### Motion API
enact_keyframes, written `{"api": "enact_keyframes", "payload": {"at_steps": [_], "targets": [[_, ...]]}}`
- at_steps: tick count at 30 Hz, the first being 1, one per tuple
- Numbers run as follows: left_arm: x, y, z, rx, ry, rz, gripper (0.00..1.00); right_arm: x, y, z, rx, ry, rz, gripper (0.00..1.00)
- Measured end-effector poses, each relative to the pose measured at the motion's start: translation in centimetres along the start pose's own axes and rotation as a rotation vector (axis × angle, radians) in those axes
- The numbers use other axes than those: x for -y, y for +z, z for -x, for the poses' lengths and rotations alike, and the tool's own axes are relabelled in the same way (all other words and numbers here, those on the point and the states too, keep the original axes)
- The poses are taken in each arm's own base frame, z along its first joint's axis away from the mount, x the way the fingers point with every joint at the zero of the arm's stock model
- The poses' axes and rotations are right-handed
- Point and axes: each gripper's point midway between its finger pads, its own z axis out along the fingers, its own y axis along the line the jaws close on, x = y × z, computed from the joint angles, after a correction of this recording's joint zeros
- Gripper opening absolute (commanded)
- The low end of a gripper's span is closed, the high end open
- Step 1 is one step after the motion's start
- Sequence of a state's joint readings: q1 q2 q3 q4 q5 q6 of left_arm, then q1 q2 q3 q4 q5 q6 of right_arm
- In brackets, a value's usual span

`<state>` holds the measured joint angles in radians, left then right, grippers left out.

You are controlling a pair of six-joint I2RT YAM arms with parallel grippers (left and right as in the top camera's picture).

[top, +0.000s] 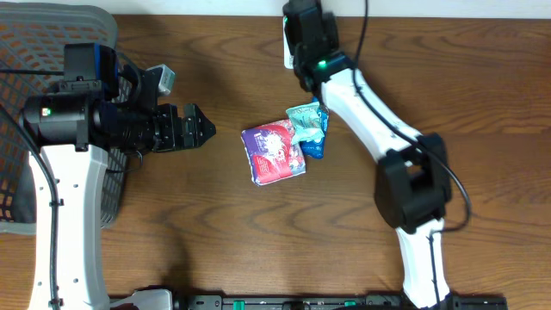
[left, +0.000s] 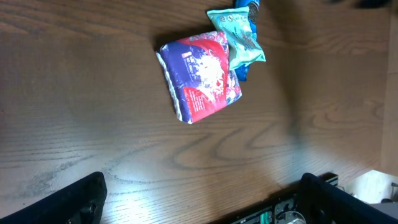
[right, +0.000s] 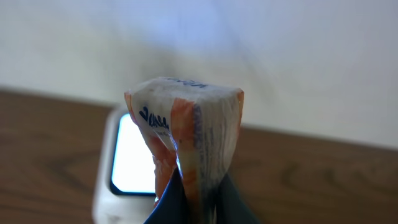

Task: Scan the item barcode
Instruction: 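Carry the orange box to the white scanner and hold it there, then move the orange box to the table's right edge and release it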

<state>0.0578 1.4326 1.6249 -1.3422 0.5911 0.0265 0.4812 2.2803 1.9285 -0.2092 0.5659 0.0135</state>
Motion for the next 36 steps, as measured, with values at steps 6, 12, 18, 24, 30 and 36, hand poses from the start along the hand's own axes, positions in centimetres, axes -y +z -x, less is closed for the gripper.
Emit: {"api": "enact_keyframes", "payload": {"at_steps": [6,12,18,24,30,36], "targets": [[0.0,0.0,0.0,0.0,0.0,0.0,0.98,-0.7,2.0,-3.5,-0.058,-0.01,-0.025,0.01],[0.0,0.0,0.0,0.0,0.0,0.0,0.98,4.9,1.2,-2.1,-0.077,0.017,-0.159,0.01],[0.0,0.0,0.0,-0.001,0.0,0.0,0.98,19.5,-0.9,-3.2,-0.242,0.127,-0.369,0.01],[0.0,0.0,0.0,-0.001,0.0,0.0,0.98,33.3,-1.8,-10.7,-0.49,0.312,-0.465,0.01],[0.0,0.0,0.0,-0.001,0.0,0.0,0.98,40.0,-2.5,-16.9,-0.618,0.484,-0.455,0.01],[0.0,0.0,0.0,-0.001,0.0,0.0,0.98,46.2,-4.6,-21.3,-0.667,0.622,-0.52,0.41]]}}
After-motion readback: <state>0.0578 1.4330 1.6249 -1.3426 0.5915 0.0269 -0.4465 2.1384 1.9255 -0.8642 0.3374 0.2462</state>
